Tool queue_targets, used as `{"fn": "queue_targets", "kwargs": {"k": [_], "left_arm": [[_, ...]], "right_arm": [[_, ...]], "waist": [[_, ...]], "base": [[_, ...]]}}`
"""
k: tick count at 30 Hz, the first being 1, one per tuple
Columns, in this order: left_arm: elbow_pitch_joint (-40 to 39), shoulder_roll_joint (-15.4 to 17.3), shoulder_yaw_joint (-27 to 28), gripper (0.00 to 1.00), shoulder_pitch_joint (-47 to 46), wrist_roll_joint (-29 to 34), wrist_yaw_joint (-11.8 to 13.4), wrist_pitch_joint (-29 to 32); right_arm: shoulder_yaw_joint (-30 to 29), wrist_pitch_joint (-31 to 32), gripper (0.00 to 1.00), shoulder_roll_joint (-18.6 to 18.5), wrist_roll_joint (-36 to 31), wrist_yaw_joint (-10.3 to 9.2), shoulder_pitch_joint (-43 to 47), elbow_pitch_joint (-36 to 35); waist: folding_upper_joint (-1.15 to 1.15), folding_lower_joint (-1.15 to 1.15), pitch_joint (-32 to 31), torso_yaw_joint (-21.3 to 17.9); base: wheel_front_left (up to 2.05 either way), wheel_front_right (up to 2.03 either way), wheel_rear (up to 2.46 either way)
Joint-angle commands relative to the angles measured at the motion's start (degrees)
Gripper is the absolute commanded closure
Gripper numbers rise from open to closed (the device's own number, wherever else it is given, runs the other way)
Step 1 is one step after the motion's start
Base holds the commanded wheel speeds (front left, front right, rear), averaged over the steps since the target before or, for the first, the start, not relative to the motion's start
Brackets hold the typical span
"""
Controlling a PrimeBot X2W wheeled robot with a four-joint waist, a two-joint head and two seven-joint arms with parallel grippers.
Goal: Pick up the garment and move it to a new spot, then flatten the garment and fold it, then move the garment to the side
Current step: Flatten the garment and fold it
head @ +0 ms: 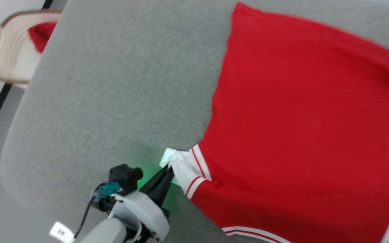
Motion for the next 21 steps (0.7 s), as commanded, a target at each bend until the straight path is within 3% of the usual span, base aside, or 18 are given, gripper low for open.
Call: {"fn": "queue_targets", "kwargs": {"k": [1,6,13,21], "left_arm": [[-0.25,0.78,0.26,1.0,1.17,-0.34,0.6,0.14],[-1.71,2.5,0.9,1.0,3.43,-1.07,2.02,0.82],[-3.98,4.84,1.66,1.0,6.68,-2.15,3.57,1.54],[-6.33,6.13,1.55,1.0,9.46,-2.67,5.19,2.37]], "right_arm": [[0.72,-0.55,1.0,-0.91,1.56,0.0,2.29,-1.82],[1.32,-2.66,1.0,-4.08,6.19,0.0,10.06,-8.27],[-3.19,-6.49,1.0,-6.07,10.12,0.0,23.48,-13.54],[-11.25,-10.69,1.0,-2.9,10.05,0.0,39.55,-16.97]], "waist": [[0.0,0.0,-4.46,-4.6],[0.0,0.0,-7.52,-7.87],[0.0,0.0,-10.78,-11.52],[0.0,0.0,-13.39,-14.03]], "base": [[0.0,0.0,0.0],[0.0,0.0,0.0],[0.0,0.0,0.0],[0.0,0.0,0.0]]}}
